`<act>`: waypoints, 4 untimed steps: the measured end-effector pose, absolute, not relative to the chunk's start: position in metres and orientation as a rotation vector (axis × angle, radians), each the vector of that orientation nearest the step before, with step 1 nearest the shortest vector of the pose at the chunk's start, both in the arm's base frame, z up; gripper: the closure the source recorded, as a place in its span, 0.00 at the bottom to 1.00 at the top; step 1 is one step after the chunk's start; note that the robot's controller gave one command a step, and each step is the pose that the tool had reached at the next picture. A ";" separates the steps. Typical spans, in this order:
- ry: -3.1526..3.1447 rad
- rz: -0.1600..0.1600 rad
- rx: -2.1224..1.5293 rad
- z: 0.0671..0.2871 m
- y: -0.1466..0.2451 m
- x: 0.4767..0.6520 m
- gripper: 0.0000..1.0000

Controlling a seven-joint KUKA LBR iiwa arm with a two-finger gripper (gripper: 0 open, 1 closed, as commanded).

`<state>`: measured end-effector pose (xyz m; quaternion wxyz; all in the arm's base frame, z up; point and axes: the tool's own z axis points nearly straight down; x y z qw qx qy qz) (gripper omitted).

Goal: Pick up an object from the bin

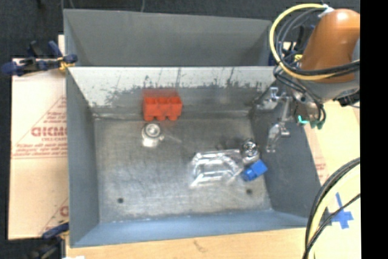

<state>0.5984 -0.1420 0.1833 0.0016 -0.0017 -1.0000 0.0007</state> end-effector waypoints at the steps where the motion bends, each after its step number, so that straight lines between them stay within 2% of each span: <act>1: -3.148 0.009 0.309 0.074 -0.123 0.555 0.00; 2: -3.154 0.004 0.079 0.077 -0.107 0.540 0.00; 3: -3.153 0.008 0.088 0.078 -0.107 0.540 1.00; 4: -3.136 0.006 0.312 0.200 -0.108 0.527 1.00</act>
Offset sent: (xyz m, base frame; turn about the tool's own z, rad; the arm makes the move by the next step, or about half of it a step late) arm -0.0490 0.0194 -0.1133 -0.2006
